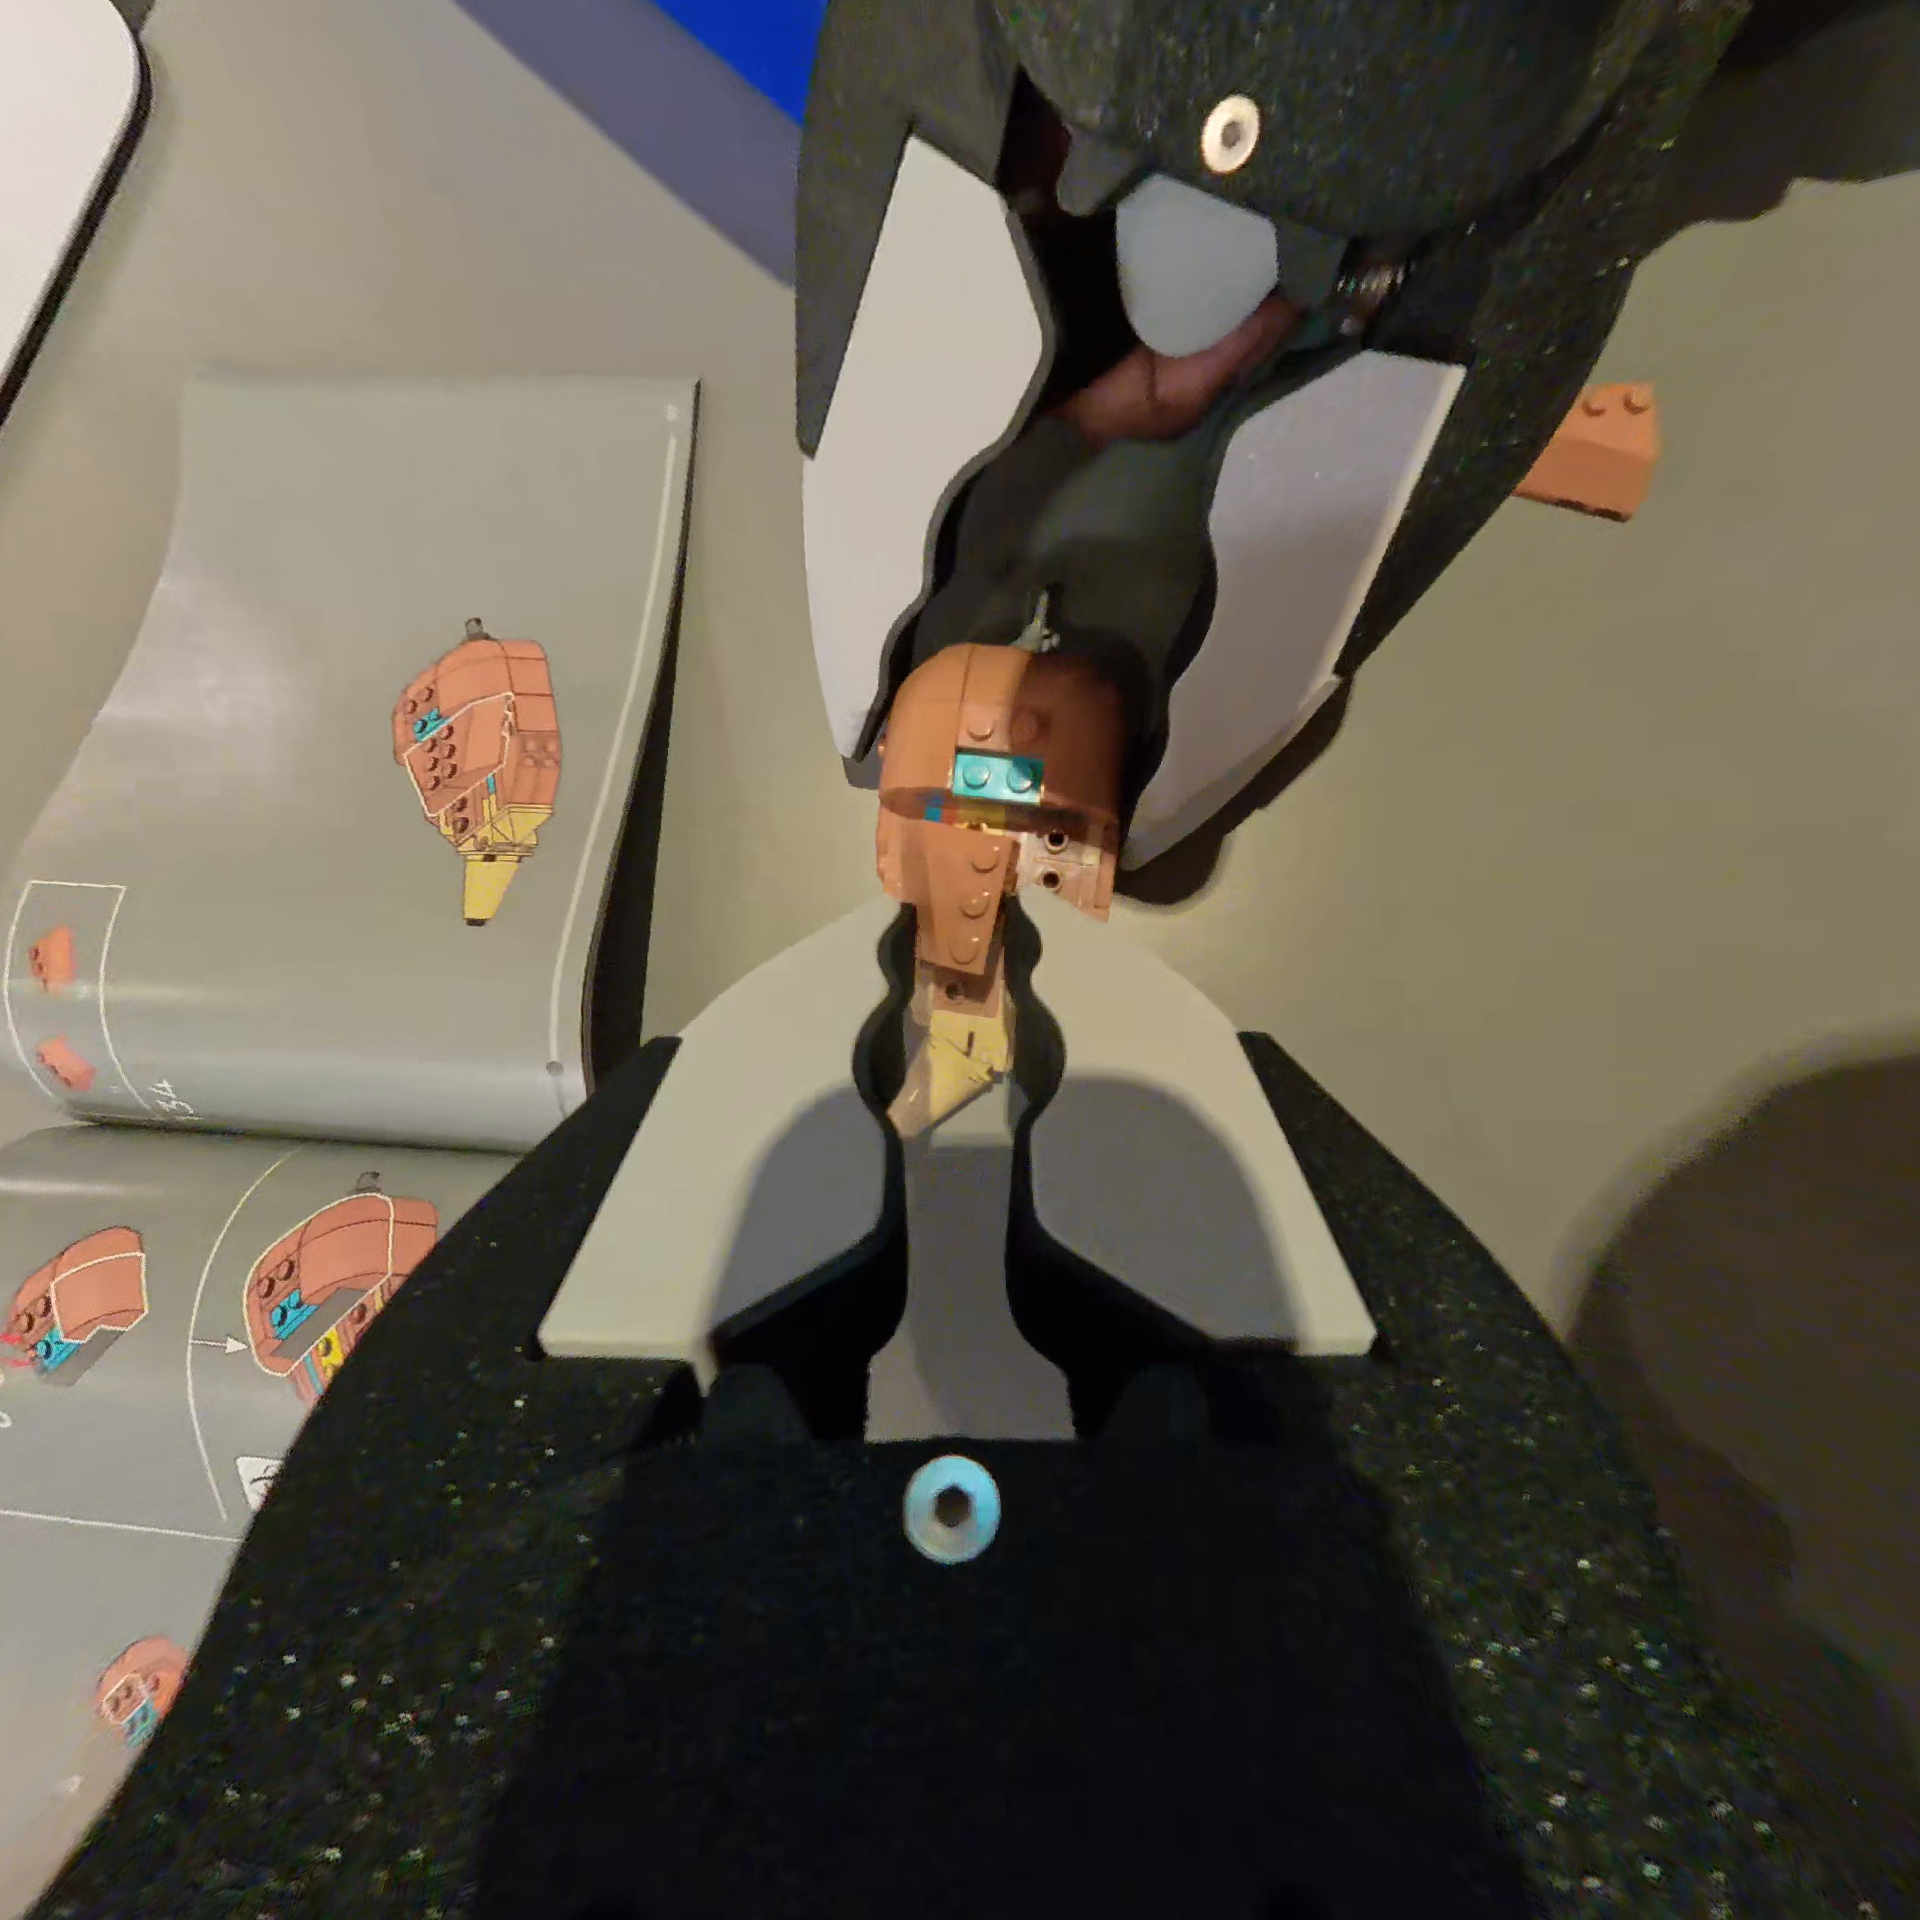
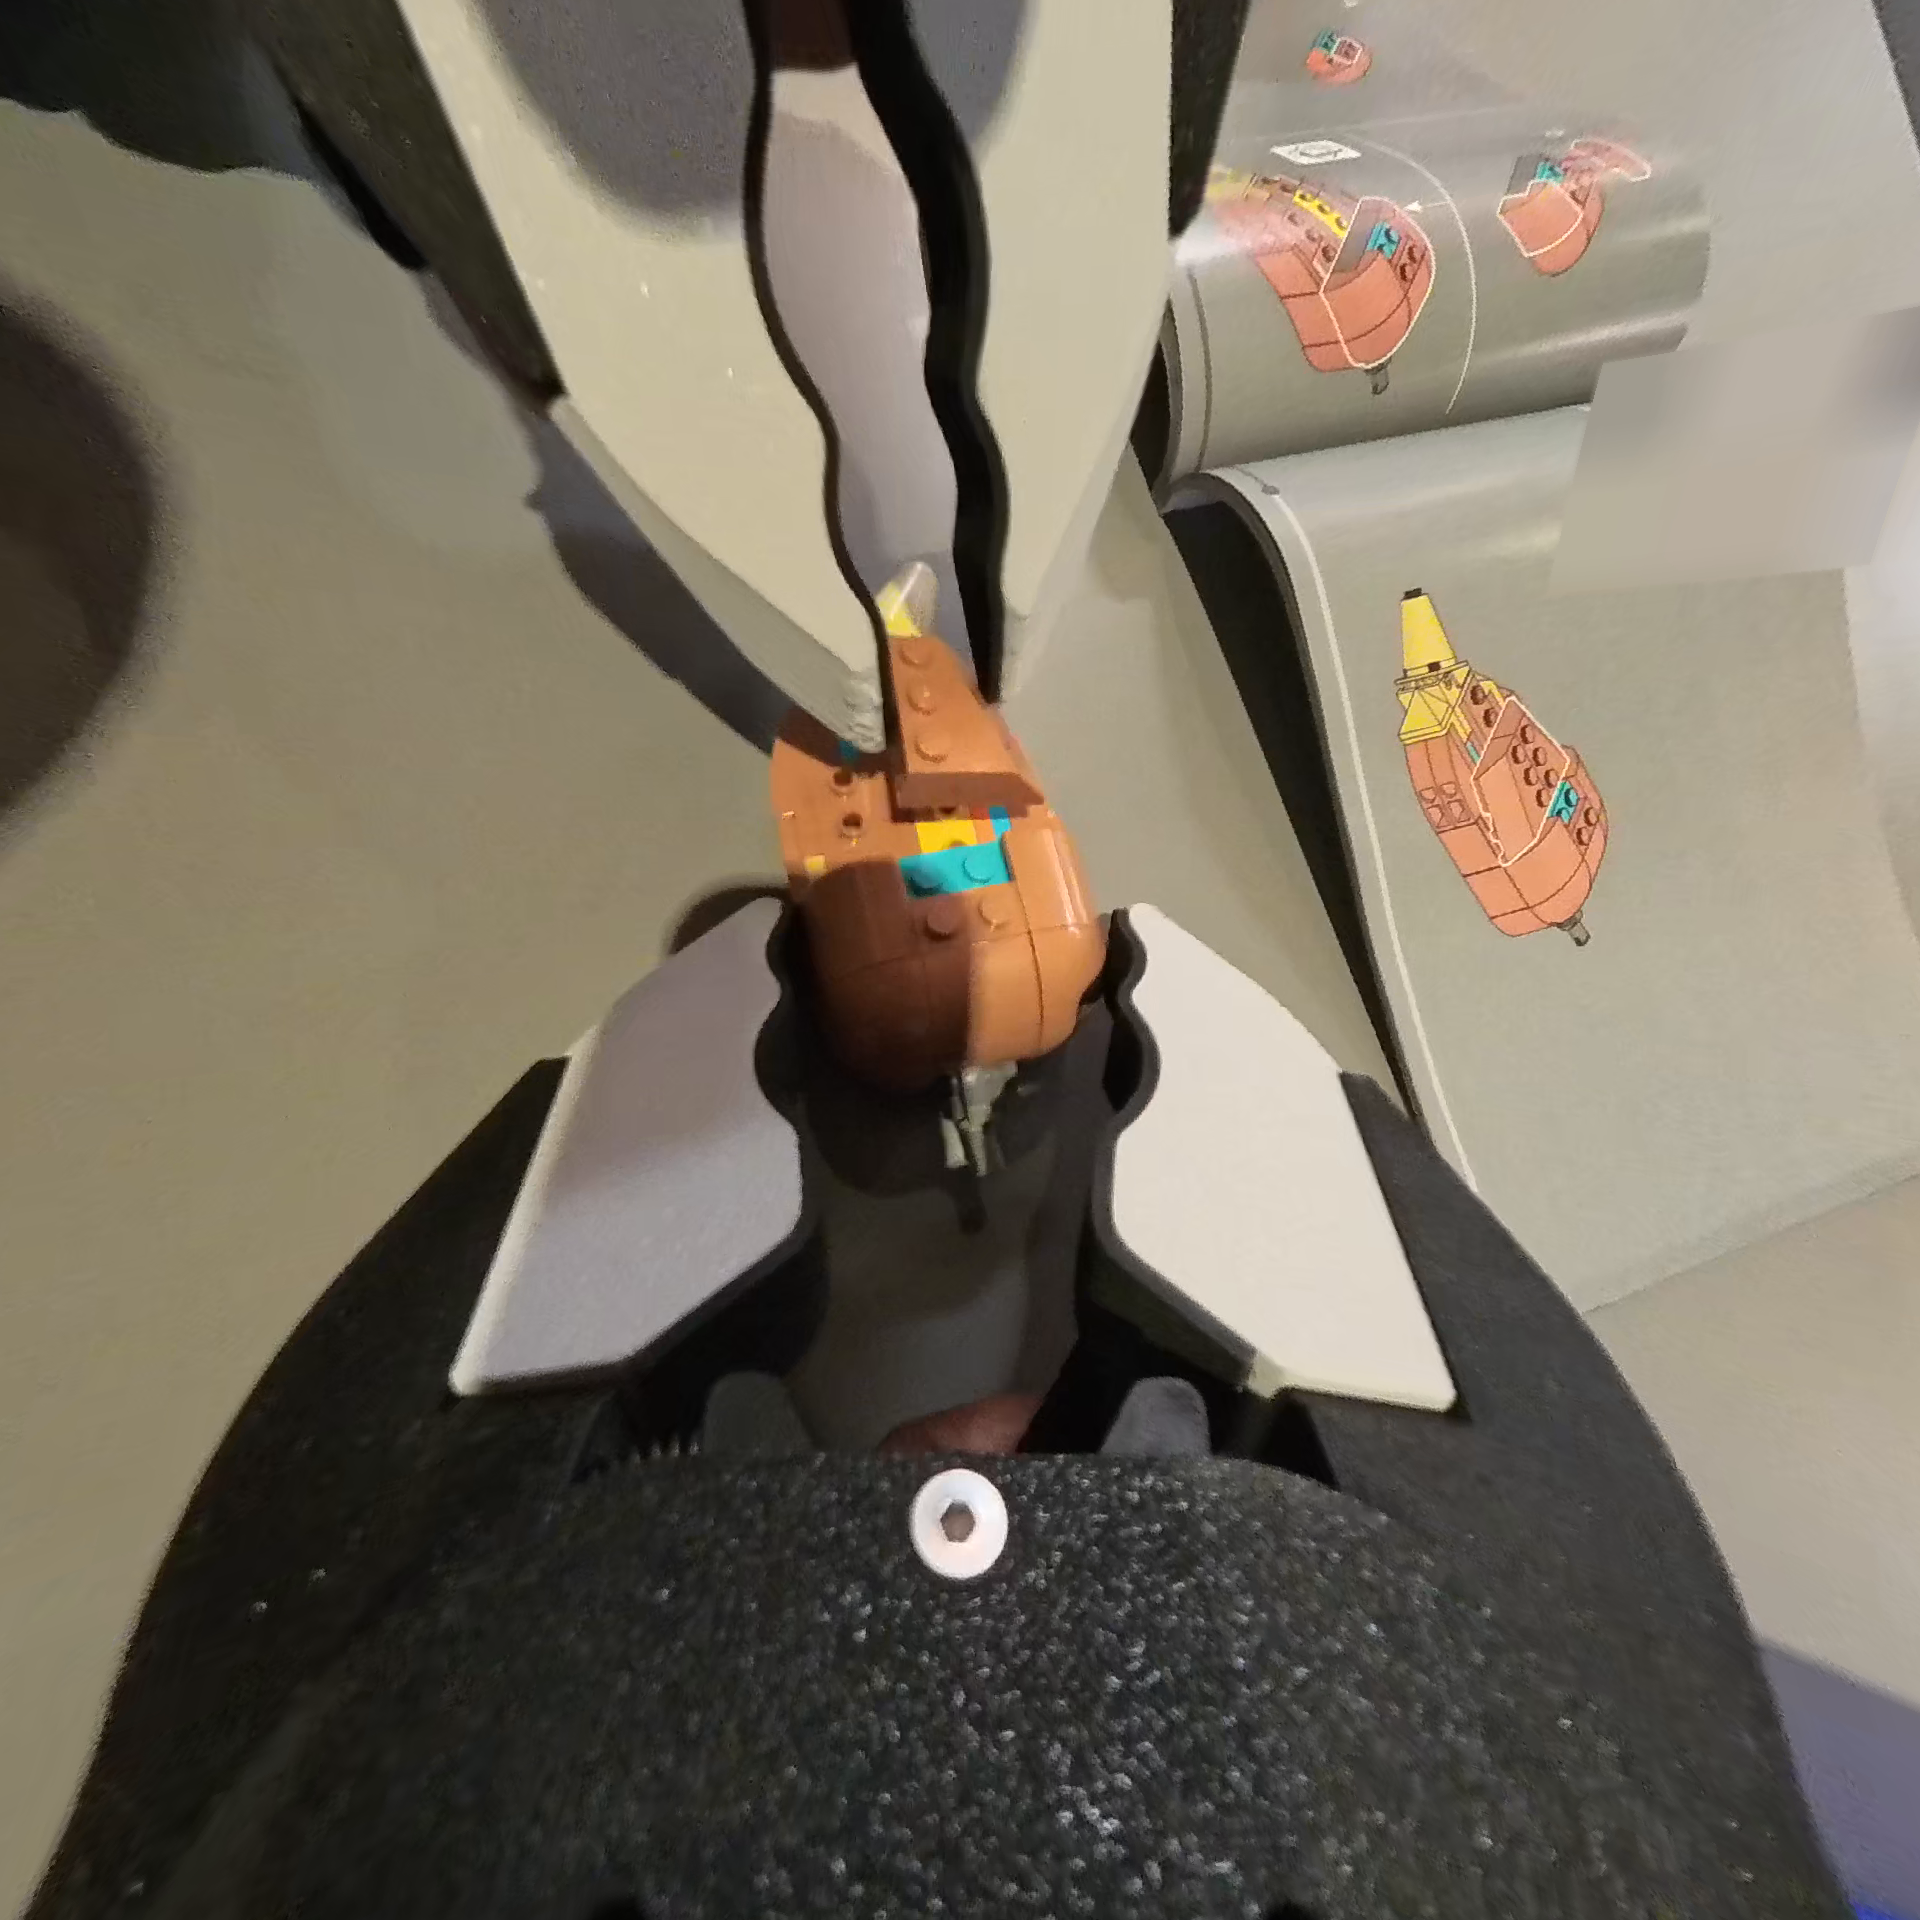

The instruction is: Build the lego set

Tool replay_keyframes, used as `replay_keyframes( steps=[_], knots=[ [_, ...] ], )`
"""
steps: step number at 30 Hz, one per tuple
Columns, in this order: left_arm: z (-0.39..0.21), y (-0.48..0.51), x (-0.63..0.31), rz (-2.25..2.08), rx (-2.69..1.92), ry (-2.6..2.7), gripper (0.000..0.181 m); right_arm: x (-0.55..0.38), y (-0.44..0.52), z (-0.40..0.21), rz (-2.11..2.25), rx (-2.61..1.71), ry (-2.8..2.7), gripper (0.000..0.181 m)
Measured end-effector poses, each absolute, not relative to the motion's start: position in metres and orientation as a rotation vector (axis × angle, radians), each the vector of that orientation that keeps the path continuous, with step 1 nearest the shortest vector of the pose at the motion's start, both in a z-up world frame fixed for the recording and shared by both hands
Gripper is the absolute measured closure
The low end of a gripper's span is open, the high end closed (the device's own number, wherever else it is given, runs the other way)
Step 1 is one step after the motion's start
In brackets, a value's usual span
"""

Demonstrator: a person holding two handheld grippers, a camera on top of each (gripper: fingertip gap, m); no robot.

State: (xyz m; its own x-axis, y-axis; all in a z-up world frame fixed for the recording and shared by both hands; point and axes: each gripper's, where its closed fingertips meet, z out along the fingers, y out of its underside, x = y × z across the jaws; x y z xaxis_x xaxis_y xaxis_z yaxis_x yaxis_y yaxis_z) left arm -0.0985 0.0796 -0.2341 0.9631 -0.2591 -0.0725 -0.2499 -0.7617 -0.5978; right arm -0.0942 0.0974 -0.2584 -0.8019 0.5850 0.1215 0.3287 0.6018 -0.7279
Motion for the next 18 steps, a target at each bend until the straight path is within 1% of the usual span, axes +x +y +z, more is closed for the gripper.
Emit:
replay_keyframes(
  steps=[7, 18],
  knots=[
    [-0.2352, 0.081, -0.1002, 0.05, -2.488, 0.372, 0.165, -0.0962, 0.0922, -0.2522, 1.073, -0.734, -2.442, 0.125],
    [-0.2414, 0.0813, -0.0974, -0.044, -2.464, 0.368, 0.164, -0.0945, 0.0925, -0.2543, 1.065, -0.722, -2.462, 0.125]
  ],
)
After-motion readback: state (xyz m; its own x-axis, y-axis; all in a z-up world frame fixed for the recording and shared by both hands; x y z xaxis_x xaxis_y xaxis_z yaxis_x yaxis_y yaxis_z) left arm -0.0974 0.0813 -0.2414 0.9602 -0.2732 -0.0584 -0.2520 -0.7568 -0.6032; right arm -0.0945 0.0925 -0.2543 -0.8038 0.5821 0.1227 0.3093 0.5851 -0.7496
